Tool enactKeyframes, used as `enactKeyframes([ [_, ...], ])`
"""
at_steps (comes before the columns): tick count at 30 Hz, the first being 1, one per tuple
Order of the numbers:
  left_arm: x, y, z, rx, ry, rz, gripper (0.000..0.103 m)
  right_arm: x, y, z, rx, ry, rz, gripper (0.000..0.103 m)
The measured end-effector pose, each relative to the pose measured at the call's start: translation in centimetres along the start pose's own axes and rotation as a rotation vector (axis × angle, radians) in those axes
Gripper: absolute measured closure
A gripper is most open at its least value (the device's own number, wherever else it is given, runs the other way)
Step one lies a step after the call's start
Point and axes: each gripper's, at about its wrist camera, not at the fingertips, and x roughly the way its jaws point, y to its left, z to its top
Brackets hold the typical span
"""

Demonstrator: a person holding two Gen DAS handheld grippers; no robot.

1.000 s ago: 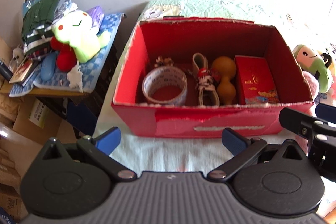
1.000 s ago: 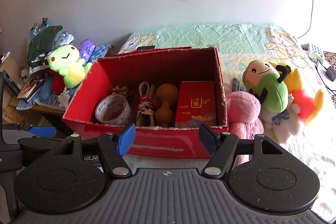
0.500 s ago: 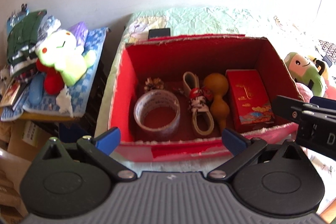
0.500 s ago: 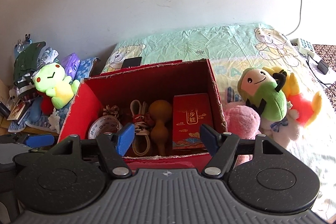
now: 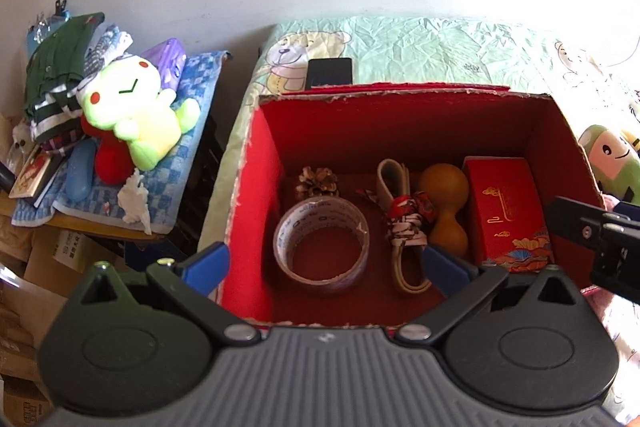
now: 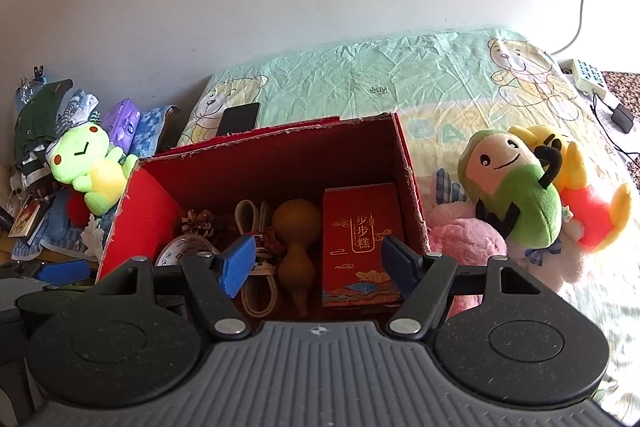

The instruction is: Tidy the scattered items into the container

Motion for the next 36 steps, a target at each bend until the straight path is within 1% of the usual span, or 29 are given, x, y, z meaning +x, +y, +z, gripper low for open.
enactKeyframes([
  [2, 0.3, 0.0, 0.5, 0.000, 0.018, -0.003, 0.001, 0.4, -0.2, 0.3, 0.010, 0.025, 0.003, 0.031],
  [6, 0.8, -0.2, 1.1, -0.011, 0.044, -0.027, 0.001, 1.0, -0.3, 0.7, 0.015, 0.047, 0.001, 0.030],
  [8, 1.2, -0.3, 1.2, -0.019, 0.075, -0.044, 0.001, 1.5, -0.2, 1.0, 0.008, 0.074, 0.006, 0.027],
  [11, 2.0, -0.5, 1.2, -0.034, 0.128, -0.064, 0.001, 2.1, -0.3, 1.3, 0.010, 0.112, -0.004, 0.027],
  [13, 2.4, -0.5, 1.2, -0.046, 0.165, -0.086, 0.001, 2.2, -0.6, 1.5, 0.022, 0.115, -0.007, 0.027],
  [15, 2.6, -0.4, 1.2, -0.051, 0.179, -0.093, 0.001, 2.1, -0.7, 1.8, 0.036, 0.104, -0.008, 0.026],
  [19, 2.6, -0.3, 1.5, -0.049, 0.166, -0.075, 0.001, 2.2, -0.2, 2.3, 0.000, 0.068, -0.028, 0.025],
  [22, 2.7, 0.0, 2.0, -0.050, 0.146, -0.059, 0.001, 2.5, -0.3, 2.4, 0.001, 0.047, -0.042, 0.025],
  [24, 2.8, 0.2, 2.2, -0.051, 0.142, -0.059, 0.001, 3.1, -0.7, 2.5, 0.025, 0.057, -0.048, 0.028],
  [26, 3.1, 0.4, 2.4, -0.044, 0.137, -0.057, 0.001, 3.7, -1.0, 2.5, 0.050, 0.074, -0.043, 0.034],
  [31, 3.5, 0.5, 2.7, -0.009, 0.124, -0.062, 0.001, 4.5, -0.4, 2.5, 0.059, 0.103, -0.030, 0.034],
  [36, 3.5, 1.1, 2.7, 0.025, 0.087, -0.053, 0.001, 5.2, 0.6, 2.8, 0.013, 0.094, -0.075, 0.035],
])
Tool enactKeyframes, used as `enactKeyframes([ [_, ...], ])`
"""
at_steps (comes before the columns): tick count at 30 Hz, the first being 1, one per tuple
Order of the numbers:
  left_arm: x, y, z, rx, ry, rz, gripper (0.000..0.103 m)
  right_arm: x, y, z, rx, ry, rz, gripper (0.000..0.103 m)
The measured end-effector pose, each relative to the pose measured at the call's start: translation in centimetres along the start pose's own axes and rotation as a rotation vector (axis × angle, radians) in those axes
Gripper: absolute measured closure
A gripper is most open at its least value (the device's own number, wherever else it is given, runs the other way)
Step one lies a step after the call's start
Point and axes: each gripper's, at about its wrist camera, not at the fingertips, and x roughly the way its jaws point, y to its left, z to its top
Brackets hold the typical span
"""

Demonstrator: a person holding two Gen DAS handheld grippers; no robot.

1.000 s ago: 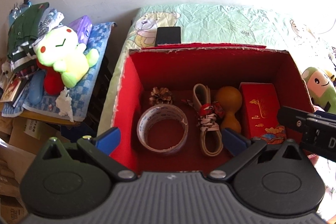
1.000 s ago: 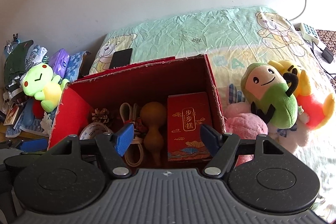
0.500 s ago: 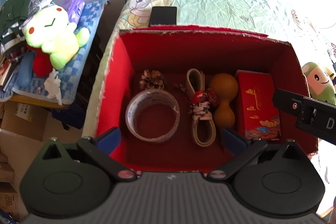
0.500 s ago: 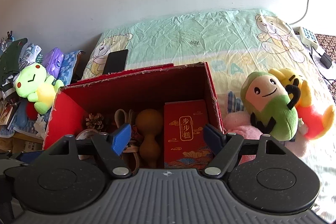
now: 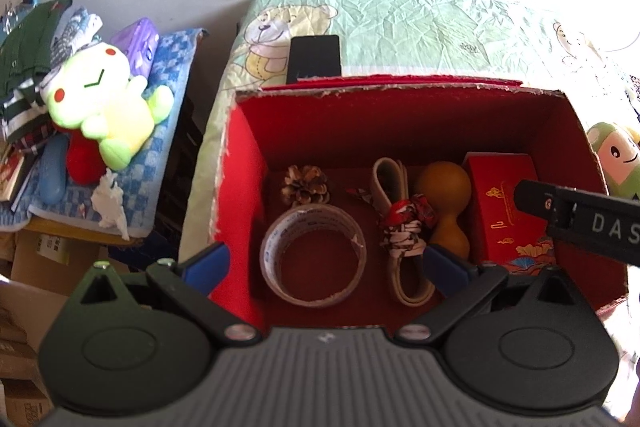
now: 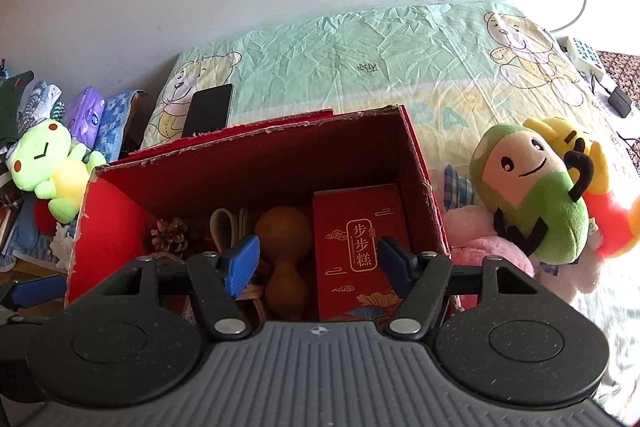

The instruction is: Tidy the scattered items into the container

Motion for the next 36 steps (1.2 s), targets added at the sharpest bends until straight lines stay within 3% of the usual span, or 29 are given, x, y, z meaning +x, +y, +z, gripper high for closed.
enactKeyframes([
  [18, 0.8, 1.4, 0.3, -0.018, -0.048, 0.027, 0.001, 1.4, 1.4, -0.2, -0.064, 0.008, -0.030, 0.034],
  [29, 1.2, 2.0, -0.1, -0.025, -0.062, 0.099, 0.001, 1.5, 1.4, -0.4, -0.087, -0.009, -0.048, 0.034],
  [36, 1.3, 2.9, 0.2, -0.073, -0.067, 0.095, 0.001, 1.7, 1.5, -0.9, -0.100, 0.007, -0.036, 0.034],
])
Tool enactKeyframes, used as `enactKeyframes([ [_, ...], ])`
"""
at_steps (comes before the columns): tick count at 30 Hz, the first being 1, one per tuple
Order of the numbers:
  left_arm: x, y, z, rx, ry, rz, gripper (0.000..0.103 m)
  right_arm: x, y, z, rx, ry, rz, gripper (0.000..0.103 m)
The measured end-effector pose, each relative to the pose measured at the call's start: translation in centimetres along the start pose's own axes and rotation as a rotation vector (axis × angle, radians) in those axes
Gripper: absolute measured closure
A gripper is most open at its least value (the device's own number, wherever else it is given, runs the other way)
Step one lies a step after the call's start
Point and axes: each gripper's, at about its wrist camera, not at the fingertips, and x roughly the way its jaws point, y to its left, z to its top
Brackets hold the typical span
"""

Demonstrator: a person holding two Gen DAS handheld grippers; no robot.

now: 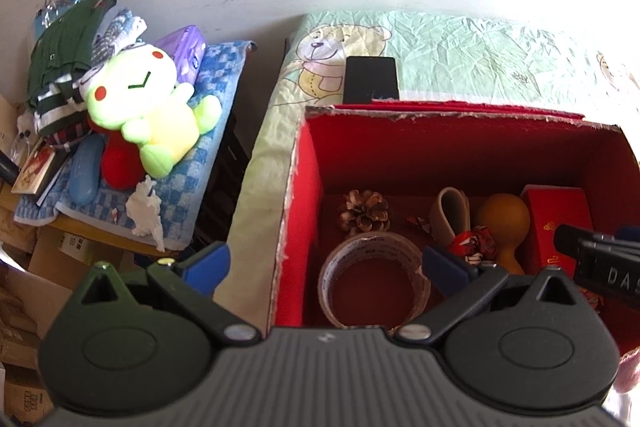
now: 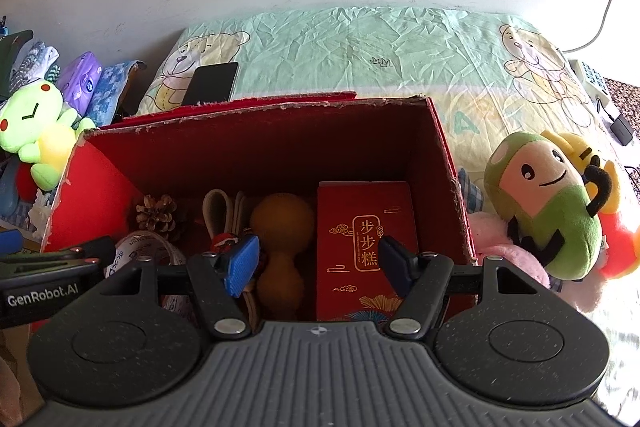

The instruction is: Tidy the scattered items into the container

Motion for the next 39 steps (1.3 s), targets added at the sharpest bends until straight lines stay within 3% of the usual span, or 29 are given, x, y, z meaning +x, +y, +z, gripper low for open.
enactKeyframes([
  [10, -0.1, -0.5, 0.1, 0.012, -0.028, -0.020, 0.001, -0.1, 0.1, -0.1, 0.000, 0.001, 0.008, 0.034],
  [24, -1.9, -1.0, 0.5, 0.005, -0.085, -0.108, 0.001, -0.1, -0.9, -0.1, 0.036, 0.015, 0.015, 0.034],
  [32, -1.5, -1.3, 0.3, 0.013, -0.064, -0.116, 0.001, -0.1, -1.5, -0.5, 0.054, 0.021, 0.015, 0.034],
  [39, -1.5, -2.4, -0.1, 0.037, -0.049, -0.166, 0.001, 0.2, -2.6, -0.6, 0.081, 0.029, 0.001, 0.034],
])
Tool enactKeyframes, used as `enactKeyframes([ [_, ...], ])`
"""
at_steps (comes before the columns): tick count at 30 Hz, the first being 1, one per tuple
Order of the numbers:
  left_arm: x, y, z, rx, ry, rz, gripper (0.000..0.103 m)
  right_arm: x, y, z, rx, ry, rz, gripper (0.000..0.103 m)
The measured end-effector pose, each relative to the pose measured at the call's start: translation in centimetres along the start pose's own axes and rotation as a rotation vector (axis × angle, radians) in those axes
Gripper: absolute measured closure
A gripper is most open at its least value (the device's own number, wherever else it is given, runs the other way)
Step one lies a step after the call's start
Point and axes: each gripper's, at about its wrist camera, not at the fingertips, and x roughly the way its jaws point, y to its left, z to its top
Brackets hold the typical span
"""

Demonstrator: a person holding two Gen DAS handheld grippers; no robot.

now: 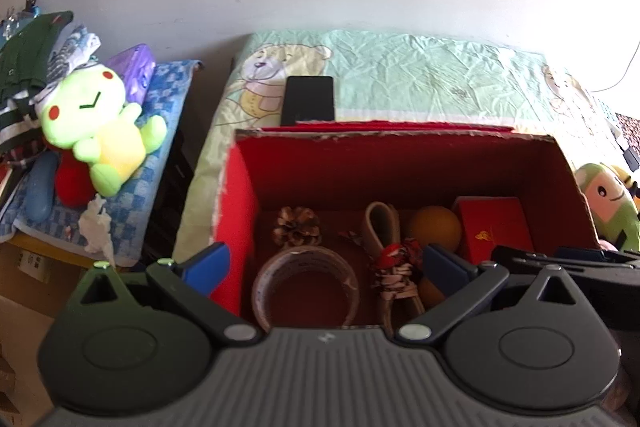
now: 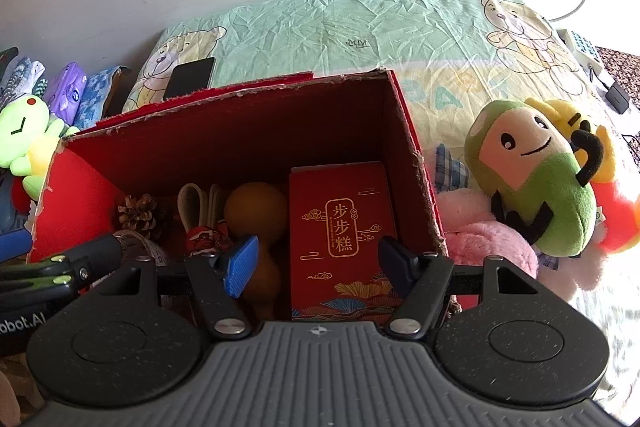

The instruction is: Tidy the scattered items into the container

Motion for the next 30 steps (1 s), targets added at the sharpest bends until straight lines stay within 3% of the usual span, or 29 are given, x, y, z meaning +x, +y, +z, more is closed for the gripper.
enactKeyframes([
  [17, 0.7, -0.8, -0.5, 0.003, 0.025, -0.061, 0.001, 0.1, -0.5, 0.0, -0.006, -0.009, -0.003, 0.037],
  [30, 2.1, -0.3, -1.1, -0.010, 0.064, -0.032, 0.001, 0.1, -0.5, 0.0, -0.008, -0.014, 0.000, 0.037],
])
